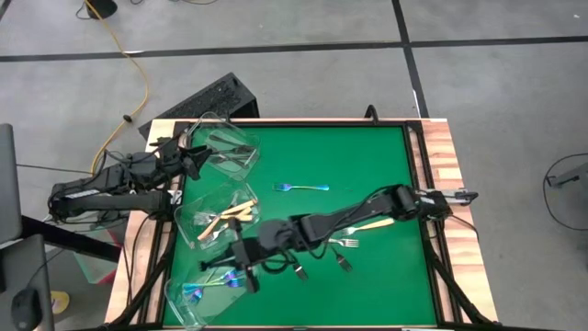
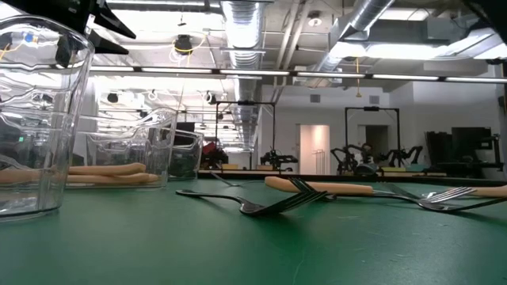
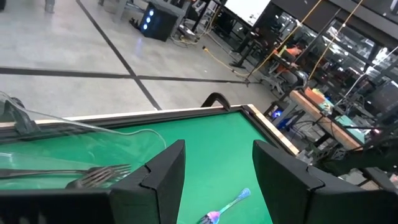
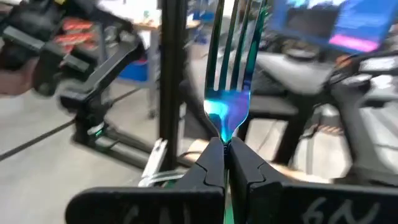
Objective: Sort silverware by color (type)
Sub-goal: Put the blue fork into the bottom transparent bin
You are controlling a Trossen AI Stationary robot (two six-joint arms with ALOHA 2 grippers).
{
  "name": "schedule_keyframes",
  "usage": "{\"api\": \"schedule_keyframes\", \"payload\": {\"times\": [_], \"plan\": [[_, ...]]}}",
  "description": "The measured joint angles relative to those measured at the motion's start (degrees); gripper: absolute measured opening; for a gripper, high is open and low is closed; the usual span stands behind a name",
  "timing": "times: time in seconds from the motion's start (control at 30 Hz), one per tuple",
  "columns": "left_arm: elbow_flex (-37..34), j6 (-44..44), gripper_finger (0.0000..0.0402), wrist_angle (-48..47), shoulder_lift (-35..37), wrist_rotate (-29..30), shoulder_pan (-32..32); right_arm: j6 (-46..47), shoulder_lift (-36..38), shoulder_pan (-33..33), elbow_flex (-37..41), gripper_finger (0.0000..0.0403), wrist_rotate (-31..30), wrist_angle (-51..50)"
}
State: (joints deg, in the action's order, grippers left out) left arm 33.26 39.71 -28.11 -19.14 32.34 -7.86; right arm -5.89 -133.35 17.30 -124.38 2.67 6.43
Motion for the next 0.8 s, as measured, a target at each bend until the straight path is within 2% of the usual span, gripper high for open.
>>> {"api": "schedule_keyframes", "payload": {"times": [0.2,0.27,0.6,0.8], "plan": [[0.0,-0.7,0.0172,0.0,0.0,0.0,0.0,0.0,-6.9,-0.4,-10.8,0.0013,3.2,-5.9],[0.0,-1.0,0.0172,-0.3,0.0,-0.1,0.0,1.2,-7.6,-0.5,-9.6,0.0013,3.3,-3.0],[0.0,-0.1,0.0172,-3.0,0.0,-0.2,0.0,8.7,-12.5,-1.5,-9.4,0.0013,6.5,-3.7],[0.0,0.0,0.0172,-3.5,0.0,-0.2,0.0,9.1,-13.4,-2.0,-9.6,0.0013,7.5,-5.0]]}}
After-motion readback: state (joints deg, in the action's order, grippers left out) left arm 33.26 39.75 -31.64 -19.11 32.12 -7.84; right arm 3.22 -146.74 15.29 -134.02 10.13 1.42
